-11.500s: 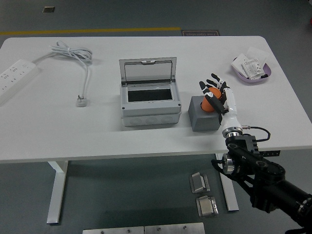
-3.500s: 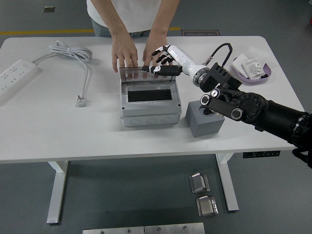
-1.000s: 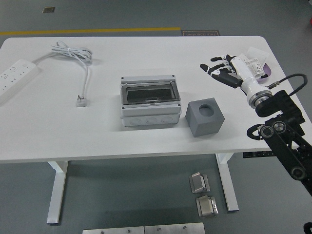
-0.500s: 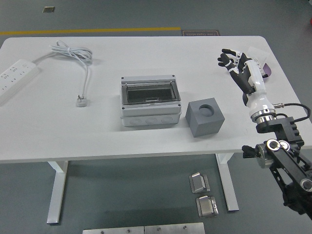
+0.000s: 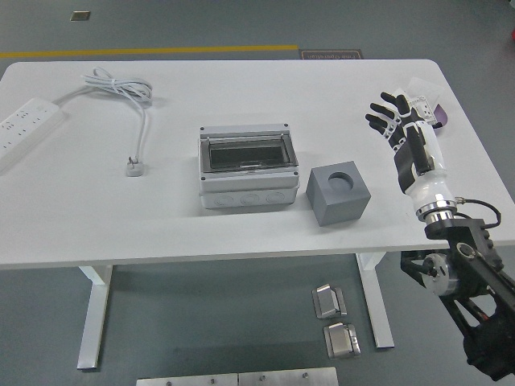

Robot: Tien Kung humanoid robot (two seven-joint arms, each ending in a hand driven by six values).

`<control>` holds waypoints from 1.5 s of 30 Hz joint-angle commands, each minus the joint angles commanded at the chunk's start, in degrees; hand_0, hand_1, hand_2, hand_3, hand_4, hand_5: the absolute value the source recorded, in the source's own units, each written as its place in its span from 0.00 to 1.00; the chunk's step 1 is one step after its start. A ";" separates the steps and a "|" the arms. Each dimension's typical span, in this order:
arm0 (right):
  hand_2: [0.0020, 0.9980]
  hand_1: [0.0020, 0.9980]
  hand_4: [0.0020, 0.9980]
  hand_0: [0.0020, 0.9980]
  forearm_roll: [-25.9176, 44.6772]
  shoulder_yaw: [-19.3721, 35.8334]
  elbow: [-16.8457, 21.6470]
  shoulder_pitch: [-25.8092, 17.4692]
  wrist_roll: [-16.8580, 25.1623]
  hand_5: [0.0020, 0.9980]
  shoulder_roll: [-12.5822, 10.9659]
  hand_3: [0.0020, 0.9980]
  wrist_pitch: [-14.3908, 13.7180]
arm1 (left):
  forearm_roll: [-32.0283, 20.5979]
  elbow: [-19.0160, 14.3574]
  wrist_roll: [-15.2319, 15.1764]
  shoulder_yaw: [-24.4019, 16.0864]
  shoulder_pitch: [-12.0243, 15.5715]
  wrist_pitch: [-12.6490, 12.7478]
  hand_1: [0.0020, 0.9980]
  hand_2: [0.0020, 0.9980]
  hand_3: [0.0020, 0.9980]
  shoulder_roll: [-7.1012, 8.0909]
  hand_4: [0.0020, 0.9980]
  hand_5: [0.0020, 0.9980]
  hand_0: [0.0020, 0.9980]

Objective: Fetch the battery,place it into the box,close the lid of the box

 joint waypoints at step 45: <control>0.70 0.69 1.00 0.84 -6.38 1.89 -0.88 -0.21 -1.64 0.89 -0.45 0.76 -0.33 | -2.54 1.12 -0.07 1.86 -2.49 -0.15 0.69 0.63 0.68 -0.89 0.57 0.11 0.64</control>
